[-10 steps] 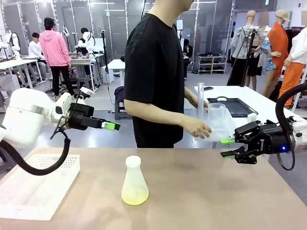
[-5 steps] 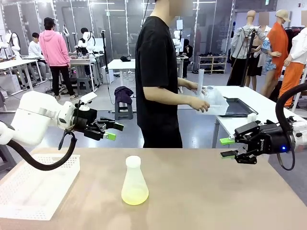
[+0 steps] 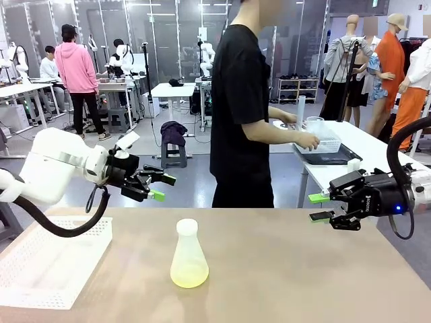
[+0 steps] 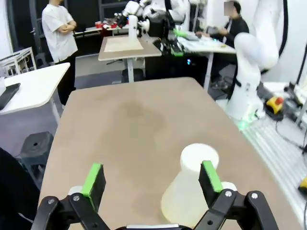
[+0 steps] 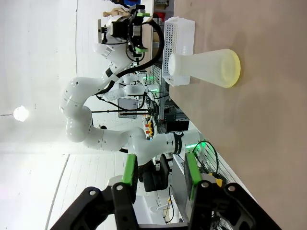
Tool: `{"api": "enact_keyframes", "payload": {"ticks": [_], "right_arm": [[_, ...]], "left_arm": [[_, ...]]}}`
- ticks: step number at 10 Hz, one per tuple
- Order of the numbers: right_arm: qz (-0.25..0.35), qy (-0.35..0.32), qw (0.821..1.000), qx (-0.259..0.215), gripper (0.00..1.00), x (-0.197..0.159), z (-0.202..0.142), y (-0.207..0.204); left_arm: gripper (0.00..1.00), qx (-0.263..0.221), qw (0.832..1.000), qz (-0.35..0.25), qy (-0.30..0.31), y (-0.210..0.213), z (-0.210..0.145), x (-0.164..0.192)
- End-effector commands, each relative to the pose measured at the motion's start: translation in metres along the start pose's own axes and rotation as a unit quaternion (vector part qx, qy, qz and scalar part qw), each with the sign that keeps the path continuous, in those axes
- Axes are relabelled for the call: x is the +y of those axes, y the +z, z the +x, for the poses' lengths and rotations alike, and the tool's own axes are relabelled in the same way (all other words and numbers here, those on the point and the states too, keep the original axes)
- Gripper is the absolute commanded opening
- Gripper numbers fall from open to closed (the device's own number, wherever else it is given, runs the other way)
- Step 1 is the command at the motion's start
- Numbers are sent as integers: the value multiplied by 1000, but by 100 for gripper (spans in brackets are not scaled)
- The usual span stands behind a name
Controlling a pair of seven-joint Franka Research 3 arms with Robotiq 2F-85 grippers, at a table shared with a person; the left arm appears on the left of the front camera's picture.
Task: Prepare the solutions needed for the experiment.
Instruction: When the human places the Big flask in the center of the table, pick up the Big flask and place it in the left Organizing basket.
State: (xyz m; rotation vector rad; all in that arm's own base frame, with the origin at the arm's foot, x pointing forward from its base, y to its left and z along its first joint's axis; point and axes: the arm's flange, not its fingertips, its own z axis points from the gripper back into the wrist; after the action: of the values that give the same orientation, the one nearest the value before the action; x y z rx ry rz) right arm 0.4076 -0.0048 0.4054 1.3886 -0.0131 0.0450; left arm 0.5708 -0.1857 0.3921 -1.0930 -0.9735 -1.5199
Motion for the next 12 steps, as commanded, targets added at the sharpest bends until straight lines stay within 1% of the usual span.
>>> {"api": "enact_keyframes", "payload": {"ticks": [1,2,3,4,5,6,7,8,9,12], "right_arm": [[1,6,1000,0,50,0,-1,0],[1,6,1000,0,50,0,-1,0],[1,6,1000,0,50,0,-1,0],[1,6,1000,0,50,0,-1,0],[1,6,1000,0,50,0,-1,0],[1,6,1000,0,50,0,-1,0],[1,6,1000,0,50,0,-1,0],[1,6,1000,0,50,0,-1,0],[1,6,1000,0,50,0,-1,0],[1,6,1000,0,50,0,-1,0]], "left_arm": [[100,12,997,-34,-74,-10,-18,27],[100,-10,995,-44,-91,-9,-26,35],[100,-16,993,-52,-103,-9,-31,40],[100,-23,994,-56,-90,-7,-34,41],[100,3,996,-32,-82,-13,-27,28],[100,3,996,-32,-82,-13,-27,28],[100,-7,996,-37,-86,-12,-37,35],[100,-22,994,-85,-63,-16,-48,40],[100,-54,990,-125,-46,-21,-56,45],[100,-51,985,-166,-26,-43,-73,42]]}}
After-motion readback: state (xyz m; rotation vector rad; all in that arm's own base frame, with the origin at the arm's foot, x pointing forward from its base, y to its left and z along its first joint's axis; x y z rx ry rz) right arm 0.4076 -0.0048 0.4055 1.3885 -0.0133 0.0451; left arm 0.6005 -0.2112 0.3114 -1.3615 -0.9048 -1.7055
